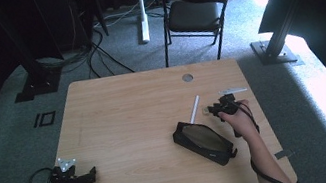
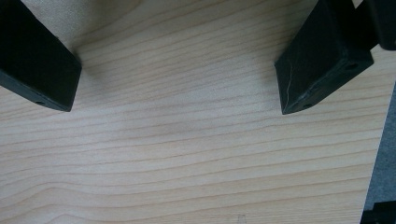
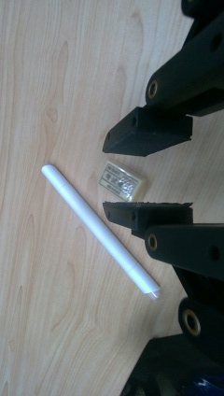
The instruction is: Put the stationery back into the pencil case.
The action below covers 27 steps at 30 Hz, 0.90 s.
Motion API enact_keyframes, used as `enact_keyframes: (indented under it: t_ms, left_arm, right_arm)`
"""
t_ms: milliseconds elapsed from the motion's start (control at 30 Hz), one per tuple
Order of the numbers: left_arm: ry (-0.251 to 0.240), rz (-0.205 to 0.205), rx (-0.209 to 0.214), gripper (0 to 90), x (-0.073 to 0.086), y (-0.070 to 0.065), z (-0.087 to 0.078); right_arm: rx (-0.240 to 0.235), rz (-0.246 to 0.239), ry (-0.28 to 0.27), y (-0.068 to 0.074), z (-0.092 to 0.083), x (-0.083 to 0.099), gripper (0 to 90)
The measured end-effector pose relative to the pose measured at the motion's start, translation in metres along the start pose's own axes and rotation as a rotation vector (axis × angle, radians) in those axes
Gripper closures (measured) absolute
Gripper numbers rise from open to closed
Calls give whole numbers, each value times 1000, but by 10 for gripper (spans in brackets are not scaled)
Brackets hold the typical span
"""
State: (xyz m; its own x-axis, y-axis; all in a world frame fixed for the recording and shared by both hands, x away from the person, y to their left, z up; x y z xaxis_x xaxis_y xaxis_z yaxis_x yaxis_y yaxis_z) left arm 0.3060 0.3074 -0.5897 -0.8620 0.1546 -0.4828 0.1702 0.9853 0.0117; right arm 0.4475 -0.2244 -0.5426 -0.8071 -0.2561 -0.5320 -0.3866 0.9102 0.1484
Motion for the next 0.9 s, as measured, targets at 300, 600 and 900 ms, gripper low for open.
enact_keyframes:
  t_ms: [300, 600, 900]
  left_arm:
    - [0, 0, 0, 4, 0, 0, 0]
    - [0, 0, 0, 4, 0, 0, 0]
    - [0, 0, 0, 4, 0, 0, 0]
  right_arm:
    - [18, 37, 23, 0, 11, -10, 546]
    - [38, 21, 80, 5, 23, -12, 521]
    - [62, 33, 127, 7, 37, -14, 547]
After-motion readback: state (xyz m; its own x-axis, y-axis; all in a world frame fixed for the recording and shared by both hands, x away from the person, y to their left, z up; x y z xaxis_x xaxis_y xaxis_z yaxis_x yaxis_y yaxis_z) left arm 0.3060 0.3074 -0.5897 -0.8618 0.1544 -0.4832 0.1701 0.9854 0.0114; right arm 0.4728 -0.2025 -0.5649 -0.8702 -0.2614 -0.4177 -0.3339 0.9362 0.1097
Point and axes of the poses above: each handheld gripper's, and its own axes: z roughly forward along the jaws, x roughly out of its underside, y roughly to its left, the point moved 5 cm from there along z, roughly forward along the jaws, and after that the axes turned 15 degrees about y, right-handed, at the moved point
